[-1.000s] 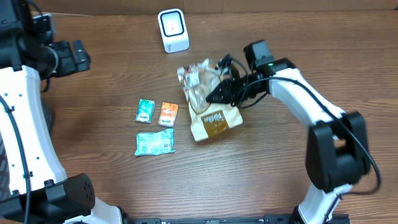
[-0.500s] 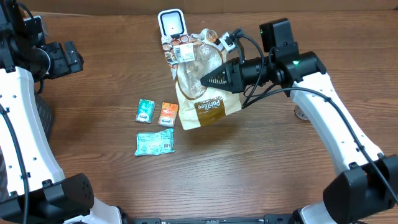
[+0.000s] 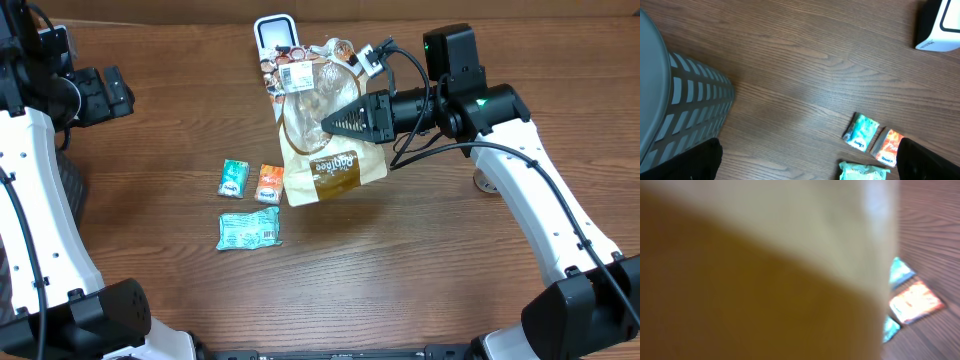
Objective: Scan the item barcode
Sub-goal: 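Lift the bread bag with the right gripper toward the white scanner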
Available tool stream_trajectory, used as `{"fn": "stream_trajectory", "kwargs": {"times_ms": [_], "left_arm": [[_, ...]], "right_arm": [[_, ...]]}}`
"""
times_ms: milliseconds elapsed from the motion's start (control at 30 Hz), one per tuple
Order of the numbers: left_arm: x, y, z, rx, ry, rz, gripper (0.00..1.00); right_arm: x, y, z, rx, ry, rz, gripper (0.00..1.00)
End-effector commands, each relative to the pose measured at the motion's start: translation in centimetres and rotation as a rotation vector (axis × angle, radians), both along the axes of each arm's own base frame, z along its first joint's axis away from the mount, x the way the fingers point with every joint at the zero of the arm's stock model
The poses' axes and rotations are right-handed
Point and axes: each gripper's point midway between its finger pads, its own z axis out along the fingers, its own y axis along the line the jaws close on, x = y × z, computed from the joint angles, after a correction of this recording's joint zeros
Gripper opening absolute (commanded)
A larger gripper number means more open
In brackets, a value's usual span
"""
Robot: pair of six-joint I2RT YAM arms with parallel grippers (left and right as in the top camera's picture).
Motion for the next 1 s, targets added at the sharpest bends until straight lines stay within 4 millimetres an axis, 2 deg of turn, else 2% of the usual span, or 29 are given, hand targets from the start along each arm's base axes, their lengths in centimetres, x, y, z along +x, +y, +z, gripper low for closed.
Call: {"fn": "stream_trajectory", "kwargs": {"times_ms": [0,167,367,633,733,967], "left_arm": [[0.0,0.1,0.4,0.018,-0.005,-0.017,1.0],[0.0,0.1,0.4,0.018,-0.005,-0.017,1.0],[0.0,0.1,0.4,0.018,-0.005,-0.017,1.0],[0.0,0.1,0.4,0.018,-0.005,-0.017,1.0],[0.0,0.1,0.4,0.018,-0.005,-0.017,1.0],[0.0,0.1,0.4,0.018,-0.005,-0.017,1.0]], "right_arm": [[1.4,-0.5,1.5,-0.054,-0.031,-0.112,0.04],[5.0,-1.2,1.6,-0.199,-0.121,-0.314,0.04],[10.3,-1.6,2.2,-0.452,-0.343,-0.566,0.04],[17.3,-1.4,-0.1,-0.879,-0.749,-0.865,0.04],[19.3,-0.6,-1.1,-1.003,-0.908,-0.885,0.04],[23.3,2.1,-4.9,-1.176,-1.212,-0.738,0.04]]}}
